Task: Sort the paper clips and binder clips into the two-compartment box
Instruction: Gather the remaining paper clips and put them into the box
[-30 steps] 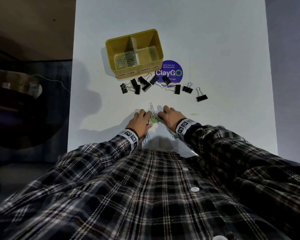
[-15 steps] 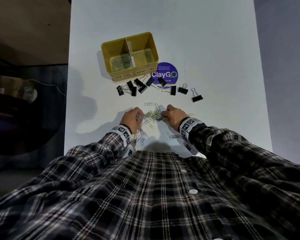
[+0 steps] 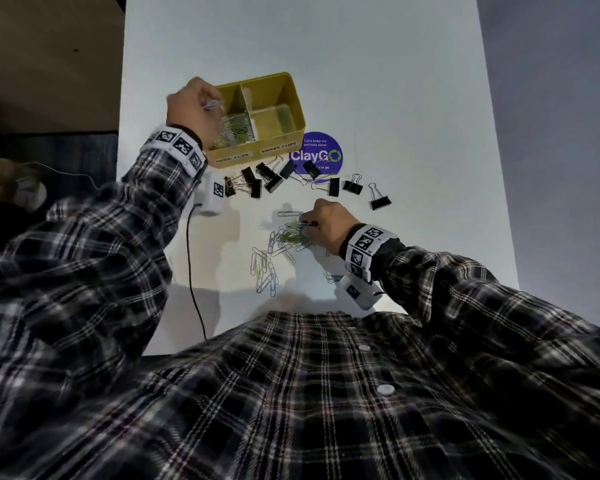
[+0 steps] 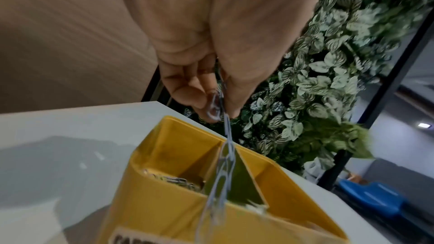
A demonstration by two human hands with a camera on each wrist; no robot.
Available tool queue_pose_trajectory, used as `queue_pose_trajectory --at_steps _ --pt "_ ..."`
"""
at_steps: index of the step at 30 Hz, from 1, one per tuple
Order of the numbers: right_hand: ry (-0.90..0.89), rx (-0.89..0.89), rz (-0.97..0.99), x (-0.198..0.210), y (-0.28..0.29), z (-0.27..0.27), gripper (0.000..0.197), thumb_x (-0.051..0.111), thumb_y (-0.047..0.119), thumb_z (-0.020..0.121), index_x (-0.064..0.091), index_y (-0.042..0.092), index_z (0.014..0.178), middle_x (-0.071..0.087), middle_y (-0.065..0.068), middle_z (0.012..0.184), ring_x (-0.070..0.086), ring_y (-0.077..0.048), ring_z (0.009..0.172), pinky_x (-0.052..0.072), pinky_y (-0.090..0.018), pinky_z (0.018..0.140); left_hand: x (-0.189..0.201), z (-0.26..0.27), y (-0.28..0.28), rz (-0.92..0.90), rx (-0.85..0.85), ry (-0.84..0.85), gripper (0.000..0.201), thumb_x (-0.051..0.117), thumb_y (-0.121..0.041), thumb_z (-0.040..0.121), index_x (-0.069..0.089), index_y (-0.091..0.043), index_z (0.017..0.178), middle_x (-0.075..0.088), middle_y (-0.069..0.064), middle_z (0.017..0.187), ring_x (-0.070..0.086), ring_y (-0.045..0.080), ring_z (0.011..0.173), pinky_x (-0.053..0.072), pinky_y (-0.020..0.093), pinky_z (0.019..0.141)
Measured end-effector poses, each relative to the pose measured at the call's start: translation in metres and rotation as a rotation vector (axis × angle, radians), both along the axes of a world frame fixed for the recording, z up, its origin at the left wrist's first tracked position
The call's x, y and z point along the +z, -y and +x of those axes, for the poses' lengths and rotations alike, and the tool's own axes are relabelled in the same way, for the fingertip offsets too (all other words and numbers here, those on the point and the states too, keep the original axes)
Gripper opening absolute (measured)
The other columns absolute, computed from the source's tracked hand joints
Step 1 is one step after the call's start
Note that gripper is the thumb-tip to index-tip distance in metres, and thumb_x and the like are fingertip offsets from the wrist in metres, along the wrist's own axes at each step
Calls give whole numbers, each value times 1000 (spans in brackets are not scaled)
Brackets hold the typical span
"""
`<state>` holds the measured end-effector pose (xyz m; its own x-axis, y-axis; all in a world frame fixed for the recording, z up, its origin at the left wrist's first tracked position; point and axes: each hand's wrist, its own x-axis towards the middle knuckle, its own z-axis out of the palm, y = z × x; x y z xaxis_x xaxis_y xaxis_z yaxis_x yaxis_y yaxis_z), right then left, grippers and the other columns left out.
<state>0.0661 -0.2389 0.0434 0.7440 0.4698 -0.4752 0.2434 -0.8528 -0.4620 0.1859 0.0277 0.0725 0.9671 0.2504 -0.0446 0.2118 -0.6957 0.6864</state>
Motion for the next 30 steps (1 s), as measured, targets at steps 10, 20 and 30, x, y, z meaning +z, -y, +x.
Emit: queue_pose_trajectory --at_steps 10,20,30 --pt "49 -144 136 61 -67 67 27 62 24 92 70 11 115 71 -7 107 62 -21 92 43 -21 77 -35 -23 -15 -67 44 51 17 56 -24 89 65 -17 102 69 4 106 65 16 89 55 27 84" --pt "18 -241 75 57 -141 161 33 64 32 91 66 20 122 68 -2 120 68 -18 100 55 -30 90 -100 -165 -18 -152 -169 -413 8 58 -21 87 65 -20 90 66 1 91 57 12 72 49 25 72" --pt "-37 -360 293 29 -96 142 29 63 26 90 67 22 118 71 0 114 68 -16 99 54 -35 94 -113 -187 9 52 -510 -537 46 66 -44 82 53 -20 119 53 -5 95 56 20 85 48 33 78"
